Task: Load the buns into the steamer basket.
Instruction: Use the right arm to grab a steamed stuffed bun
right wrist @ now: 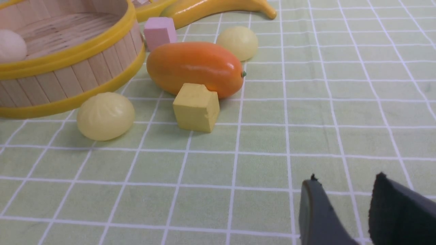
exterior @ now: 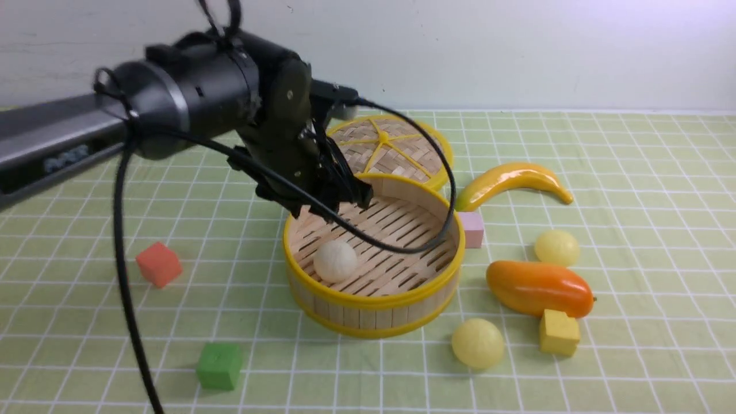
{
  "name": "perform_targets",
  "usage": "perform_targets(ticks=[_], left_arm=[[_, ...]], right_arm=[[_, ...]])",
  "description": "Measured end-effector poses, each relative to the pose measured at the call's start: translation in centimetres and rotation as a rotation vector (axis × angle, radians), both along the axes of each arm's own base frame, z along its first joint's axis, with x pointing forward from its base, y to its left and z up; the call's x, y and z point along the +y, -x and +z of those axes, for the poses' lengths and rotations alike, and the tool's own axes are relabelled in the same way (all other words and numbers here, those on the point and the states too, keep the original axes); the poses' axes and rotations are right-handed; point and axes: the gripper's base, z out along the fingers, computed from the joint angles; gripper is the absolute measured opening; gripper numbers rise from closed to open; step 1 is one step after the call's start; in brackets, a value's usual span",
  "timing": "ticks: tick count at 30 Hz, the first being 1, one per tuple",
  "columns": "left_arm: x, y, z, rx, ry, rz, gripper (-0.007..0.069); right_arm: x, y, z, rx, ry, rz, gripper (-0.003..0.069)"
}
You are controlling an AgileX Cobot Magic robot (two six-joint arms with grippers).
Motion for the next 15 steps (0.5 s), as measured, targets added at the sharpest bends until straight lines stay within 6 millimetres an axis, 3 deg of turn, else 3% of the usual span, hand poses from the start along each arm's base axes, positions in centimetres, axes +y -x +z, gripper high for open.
perform_targets(ticks=[3, 6, 7, 8, 11, 12, 14, 15], left_arm=[[1.1, 2.9, 4.9, -0.053, 0.099, 0.008, 0.0345], [2.8, 6.9, 8.4, -0.106, 0.202, -0.010, 0.0237], [2.9, 7.2, 8.8, -0.116, 0.208, -0.010, 0.0229], [3.9, 9.6, 9.9, -0.154, 0.257, -0.031, 0.0153], [6.2, 14.5, 10.0, -0.241, 0.344, -0.065, 0.0010], [6.3, 14.8, 10.0, -0.247, 0.350, -0.067, 0.0003], [8.8, 19.5, 9.2, -0.367, 0.438, -0.078, -0.0013], [9.3, 20.4, 8.4, -0.389, 0.458, -0.075, -0.0013]], right_arm=[[0.0, 0.0, 0.0, 0.000, 0.000, 0.000, 0.0239], [0.0, 0.0, 0.0, 0.000, 0.000, 0.000, 0.0239], [0.0, 0.0, 0.0, 0.000, 0.000, 0.000, 0.0239], [0.0, 0.0, 0.0, 0.000, 0.000, 0.000, 0.0239], [0.0, 0.0, 0.0, 0.000, 0.000, 0.000, 0.0239], [0.0, 0.0, 0.0, 0.000, 0.000, 0.000, 0.0239], [0.0, 0.0, 0.0, 0.000, 0.000, 0.000, 0.0239], [0.0, 0.0, 0.0, 0.000, 0.000, 0.000, 0.0239]])
